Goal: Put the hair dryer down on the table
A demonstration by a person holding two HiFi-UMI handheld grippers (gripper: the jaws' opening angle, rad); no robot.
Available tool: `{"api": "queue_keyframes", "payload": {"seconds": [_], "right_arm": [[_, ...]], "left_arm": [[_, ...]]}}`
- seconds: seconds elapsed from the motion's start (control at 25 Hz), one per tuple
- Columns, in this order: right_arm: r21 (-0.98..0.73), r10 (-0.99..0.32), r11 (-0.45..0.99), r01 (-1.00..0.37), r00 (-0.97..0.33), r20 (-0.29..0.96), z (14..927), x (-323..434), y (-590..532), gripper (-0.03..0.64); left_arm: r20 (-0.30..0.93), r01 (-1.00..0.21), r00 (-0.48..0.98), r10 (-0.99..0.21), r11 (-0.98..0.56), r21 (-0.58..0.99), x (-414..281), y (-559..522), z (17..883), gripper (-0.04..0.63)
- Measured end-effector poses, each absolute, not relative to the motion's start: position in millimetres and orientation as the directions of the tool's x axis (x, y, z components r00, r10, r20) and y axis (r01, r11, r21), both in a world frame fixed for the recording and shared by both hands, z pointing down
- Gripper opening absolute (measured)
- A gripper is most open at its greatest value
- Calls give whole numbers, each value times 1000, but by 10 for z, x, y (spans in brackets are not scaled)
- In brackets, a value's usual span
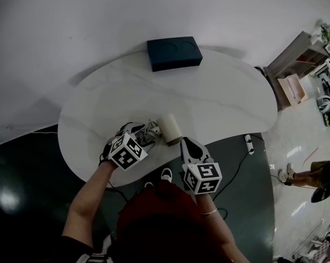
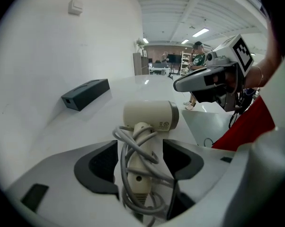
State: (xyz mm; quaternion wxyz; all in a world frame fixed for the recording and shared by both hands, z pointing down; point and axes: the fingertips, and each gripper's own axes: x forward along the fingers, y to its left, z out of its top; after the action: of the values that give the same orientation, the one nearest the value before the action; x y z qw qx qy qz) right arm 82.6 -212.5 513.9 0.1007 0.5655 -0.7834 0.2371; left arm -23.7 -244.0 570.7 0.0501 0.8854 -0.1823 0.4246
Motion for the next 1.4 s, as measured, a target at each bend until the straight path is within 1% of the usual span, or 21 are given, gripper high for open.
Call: {"api": "queue_keyframes", "payload": {"seconds": [0.08, 0.24, 0.52, 0.68, 0.96, 1.08, 1.4], "right_arm": [[-254, -837, 259, -932, -348, 422, 5112, 780, -2103, 15], [-246, -837, 279, -928, -361, 412, 5063, 688, -2053, 15], [-234, -832, 321, -918, -391, 394, 4978, 479, -1925, 15], [-225, -831, 341, -913, -405, 382, 4921, 383, -1853, 15], [-212, -830, 377, -902, -430, 356, 4852, 199, -1728, 15], [-208, -830, 390, -897, -440, 341, 4797, 132, -1666, 15], [-220, -841, 395, -892, -447, 305, 4641, 68, -1517, 15]], "left_arm": [[755, -384, 580, -307, -920, -80, -280, -2415, 5644, 276], [720, -458, 583, -377, -884, -92, -399, -2400, 5536, 275], [651, -576, 612, -450, -817, -24, -581, -2280, 5321, 268], [589, -664, 613, -527, -748, 21, -731, -2245, 5142, 228], [495, -774, 565, -660, -632, 41, -1059, -2144, 4882, 187], [471, -803, 540, -698, -595, 39, -1173, -2068, 4804, 145], [431, -841, 500, -751, -539, 38, -1345, -1808, 4653, 104]]}}
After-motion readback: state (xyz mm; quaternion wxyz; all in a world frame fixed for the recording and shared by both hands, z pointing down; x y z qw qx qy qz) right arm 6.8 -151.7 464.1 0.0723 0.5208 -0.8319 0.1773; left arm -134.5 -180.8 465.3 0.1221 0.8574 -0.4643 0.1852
